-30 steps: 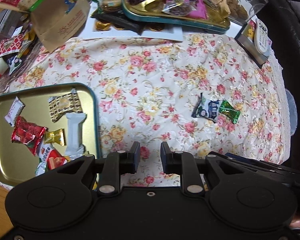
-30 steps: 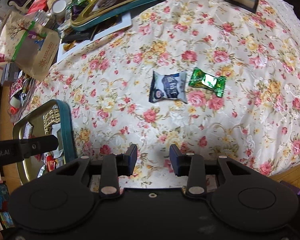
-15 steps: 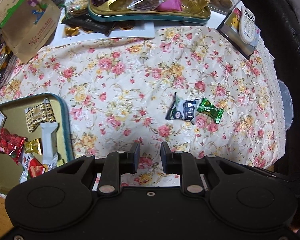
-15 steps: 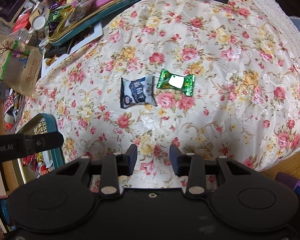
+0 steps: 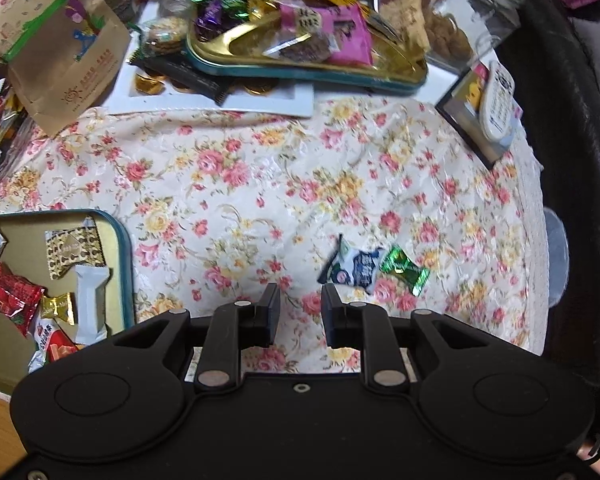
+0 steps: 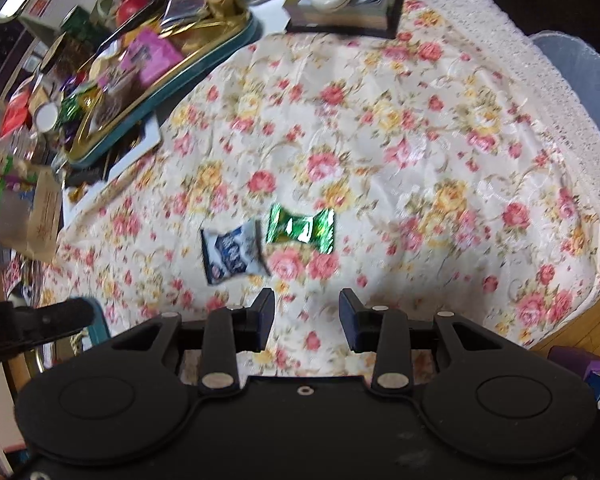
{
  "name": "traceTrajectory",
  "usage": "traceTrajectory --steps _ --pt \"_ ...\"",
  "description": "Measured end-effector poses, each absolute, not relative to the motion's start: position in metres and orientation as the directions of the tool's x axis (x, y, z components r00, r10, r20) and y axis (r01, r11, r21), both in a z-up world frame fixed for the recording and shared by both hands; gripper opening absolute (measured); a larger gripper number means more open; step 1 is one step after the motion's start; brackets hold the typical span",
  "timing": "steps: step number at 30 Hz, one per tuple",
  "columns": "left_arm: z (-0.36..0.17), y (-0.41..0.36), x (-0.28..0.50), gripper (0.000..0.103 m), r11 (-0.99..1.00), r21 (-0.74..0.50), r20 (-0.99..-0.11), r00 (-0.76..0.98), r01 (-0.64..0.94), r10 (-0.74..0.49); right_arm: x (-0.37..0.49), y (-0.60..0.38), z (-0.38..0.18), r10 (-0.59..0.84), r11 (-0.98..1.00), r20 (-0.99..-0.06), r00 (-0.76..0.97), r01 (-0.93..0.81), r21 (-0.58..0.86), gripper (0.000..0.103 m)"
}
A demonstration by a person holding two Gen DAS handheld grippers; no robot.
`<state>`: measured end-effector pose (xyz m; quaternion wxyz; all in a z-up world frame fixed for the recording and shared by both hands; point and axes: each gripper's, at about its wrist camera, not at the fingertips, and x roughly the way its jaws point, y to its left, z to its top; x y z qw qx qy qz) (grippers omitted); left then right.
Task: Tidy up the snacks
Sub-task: 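Move the right tool over the cloth toward the green-wrapped candy, then close the right tool on the green-wrapped candy and lift it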
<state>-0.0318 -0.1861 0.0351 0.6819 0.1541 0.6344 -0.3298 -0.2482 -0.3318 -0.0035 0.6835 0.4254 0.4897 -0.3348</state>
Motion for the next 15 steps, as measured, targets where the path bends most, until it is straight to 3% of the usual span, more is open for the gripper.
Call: traceTrajectory --steps 15 --pt "0.025 -0.190 -0.033 0.029 0.744 -0.208 -0.972 -0.050 0.635 -0.229 -0.210 -0.358 -0.019 -0.062 0.528 -0.971 0.230 0.833 0.164 0.039"
